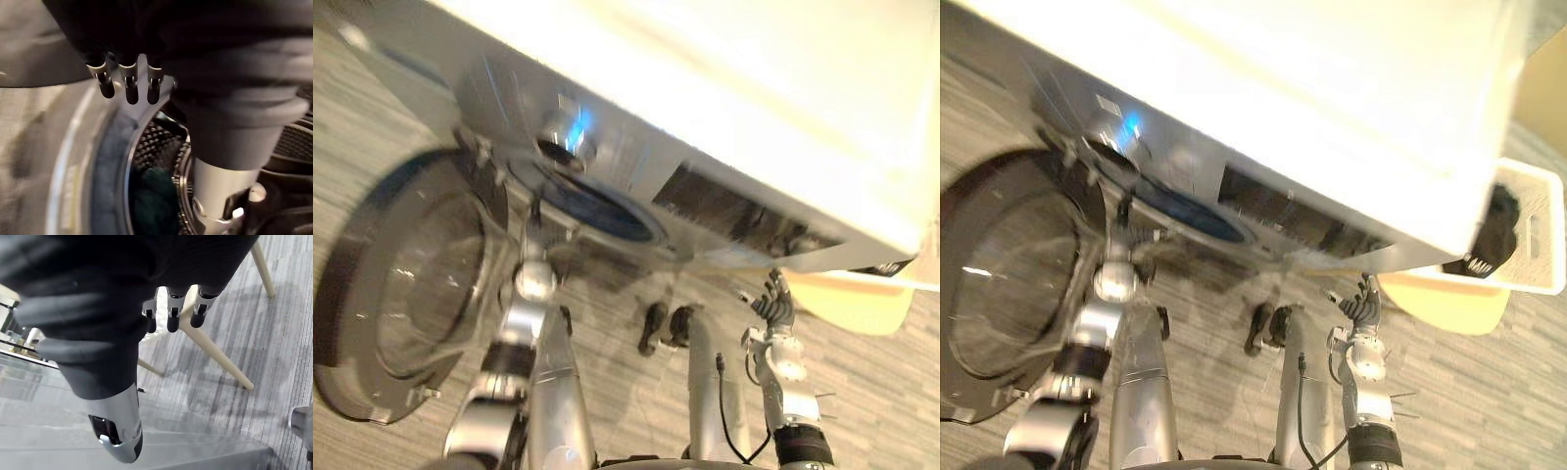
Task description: Pick up the laundry basket with both hands and put the clothes into the washing machine.
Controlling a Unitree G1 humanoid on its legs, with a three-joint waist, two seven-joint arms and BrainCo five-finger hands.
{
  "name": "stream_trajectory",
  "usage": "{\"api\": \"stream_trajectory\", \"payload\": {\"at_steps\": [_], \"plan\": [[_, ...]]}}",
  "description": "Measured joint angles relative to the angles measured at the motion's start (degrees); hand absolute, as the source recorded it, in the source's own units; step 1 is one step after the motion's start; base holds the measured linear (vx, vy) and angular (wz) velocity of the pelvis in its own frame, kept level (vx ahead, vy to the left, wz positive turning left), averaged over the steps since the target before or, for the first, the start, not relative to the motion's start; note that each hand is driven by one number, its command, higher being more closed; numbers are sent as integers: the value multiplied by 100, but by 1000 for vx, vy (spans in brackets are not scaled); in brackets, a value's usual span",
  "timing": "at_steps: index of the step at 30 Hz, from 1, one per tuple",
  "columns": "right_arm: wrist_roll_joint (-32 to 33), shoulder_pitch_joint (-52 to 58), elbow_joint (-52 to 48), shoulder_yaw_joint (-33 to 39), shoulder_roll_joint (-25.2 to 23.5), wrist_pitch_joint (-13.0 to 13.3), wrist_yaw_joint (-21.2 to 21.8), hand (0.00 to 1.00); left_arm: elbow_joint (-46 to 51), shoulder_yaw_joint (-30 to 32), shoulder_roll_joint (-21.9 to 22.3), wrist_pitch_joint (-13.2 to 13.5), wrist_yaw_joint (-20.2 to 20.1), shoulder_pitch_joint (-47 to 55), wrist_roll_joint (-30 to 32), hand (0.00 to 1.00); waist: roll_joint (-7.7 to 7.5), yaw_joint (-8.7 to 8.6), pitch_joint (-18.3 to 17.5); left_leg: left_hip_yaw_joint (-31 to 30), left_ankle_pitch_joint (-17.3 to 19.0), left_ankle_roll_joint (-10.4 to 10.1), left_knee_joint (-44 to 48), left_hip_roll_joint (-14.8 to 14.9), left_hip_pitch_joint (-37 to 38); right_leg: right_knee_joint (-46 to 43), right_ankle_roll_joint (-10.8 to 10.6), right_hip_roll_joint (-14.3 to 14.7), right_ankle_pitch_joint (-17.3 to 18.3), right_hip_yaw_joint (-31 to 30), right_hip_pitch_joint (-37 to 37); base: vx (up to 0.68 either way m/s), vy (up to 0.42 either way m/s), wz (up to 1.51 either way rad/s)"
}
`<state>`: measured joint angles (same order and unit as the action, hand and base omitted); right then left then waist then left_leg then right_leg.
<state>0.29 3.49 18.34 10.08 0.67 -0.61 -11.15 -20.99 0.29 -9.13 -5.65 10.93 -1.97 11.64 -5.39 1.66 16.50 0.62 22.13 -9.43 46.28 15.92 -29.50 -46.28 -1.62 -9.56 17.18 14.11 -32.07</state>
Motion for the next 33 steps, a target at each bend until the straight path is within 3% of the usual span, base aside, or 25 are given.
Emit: {"api": "stream_trajectory", "payload": {"at_steps": [5, 7, 12, 14, 20, 23, 24, 26, 27, 28, 29, 30, 31, 32, 33], "plan": [[-228, 207, 865, 40, 47, -120, 135, 0, -954, 58, 167, 71, -359, 445, 60, 0, 254, 34, -533, 722, -362, 146, -1336, -27, 1417, 1485, -205, 203, -603, -234, 1133, 125, 101, -37], [-271, 93, 1689, 122, 103, -122, 137, 0, -1799, 149, 197, 125, -445, 420, 118, 0, 337, -79, -797, 1017, -700, 201, -2180, -159, 1957, 2398, -263, 292, -1052, -387, 1562, 77, 74, -36], [-269, -66, 2869, 477, 375, -214, 133, 0, -2660, 196, 196, 136, -460, 309, 270, 0, 484, -162, -976, 1405, -1295, 293, -3513, -500, 2777, 4069, -385, 371, -1984, -683, 2306, 65, 64, -33], [-270, -77, 3063, 565, 435, -221, 133, 0, -2706, 196, 157, 150, -464, 334, 316, 0, 497, -251, -992, 1464, -1327, 307, -3663, -569, 2979, 4426, -407, 367, -2164, -752, 2568, 29, 72, -19], [-265, -109, 3207, 588, 479, -202, 135, 0, -3025, 169, 89, 244, -525, 329, 661, 0, 467, -282, -1049, 1937, -1305, 319, -3842, -680, 3488, 4910, -421, 413, -2519, -1362, 2860, -26, 33, -51], [-263, -264, 3196, 579, 483, -201, 136, 0, -3052, 152, 90, 244, -569, 452, 724, 0, 439, -279, -1054, 2537, -1002, 268, -3662, -678, 3578, 4932, -390, 580, -2726, -2089, 2568, -90, 13, -135], [-266, -429, 3188, 544, 502, -201, 133, 0, -3073, 145, 92, 244, -572, 496, 756, 0, 396, -280, -1043, 3029, -825, 318, -3517, -676, 3546, 5067, -126, 656, -2735, -2264, 2369, -174, 5, -210], [-267, -496, 3199, 444, 574, -207, 124, 0, -3141, 134, 153, 244, -574, 484, 802, 0, 546, -277, -1086, 3635, -843, 394, -3608, -516, 3602, 5115, 402, 642, -2427, -1281, 2187, -94, 0, -207], [-267, -618, 3202, 369, 575, -213, 123, 0, -3142, 117, 186, 248, -572, 503, 826, 0, 615, -258, -1087, 4310, -892, 306, -3560, -306, 3800, 4375, 692, 504, -2196, 423, 1845, 81, 6, -228], [-268, -648, 3207, 303, 589, -208, 122, 0, -3151, 104, 165, 240, -568, 520, 833, 0, 617, -253, -1101, 4645, -877, 246, -3496, -316, 3936, 4006, 1163, 362, -1907, 1491, 1840, 99, 3, -232], [-269, -663, 3215, 287, 607, -204, 116, 0, -3161, 88, 165, 240, -571, 527, 838, 0, 703, -244, -1090, 4829, -870, 225, -3443, -273, 4017, 3806, 1382, 232, -1773, 2120, 1875, 155, -34, -221], [-274, -688, 3282, 196, 630, -205, 105, 0, -3162, 63, 168, 240, -568, 604, 885, 0, 746, -225, -1185, 5133, -891, 179, -3316, -193, 4191, 3411, 1795, 12, -1586, 3094, 1917, 159, -96, -262], [-278, -718, 3319, 90, 634, -205, 100, 0, -3184, 22, 103, 239, -569, 661, 934, 0, 729, -224, -1257, 5348, -858, 119, -3137, -181, 4346, 3114, 1597, -110, -1595, 3421, 1914, 209, -133, -265], [-288, -735, 3324, 57, 639, -208, 91, 0, -3211, 9, 73, 236, -568, 653, 934, 0, 695, -223, -1293, 5417, -821, 61, -3001, -107, 4428, 2987, 1322, -67, -1505, 3304, 1857, 241, -155, -245], [-317, -755, 3364, 55, 654, -211, 76, 0, -3345, 5, 30, 235, -567, 581, 932, 0, 836, -240, -1243, 5468, -721, -77, -2386, 141, 4503, 2822, 1013, 144, -1351, 2970, 1765, 271, -160, -211]]}}
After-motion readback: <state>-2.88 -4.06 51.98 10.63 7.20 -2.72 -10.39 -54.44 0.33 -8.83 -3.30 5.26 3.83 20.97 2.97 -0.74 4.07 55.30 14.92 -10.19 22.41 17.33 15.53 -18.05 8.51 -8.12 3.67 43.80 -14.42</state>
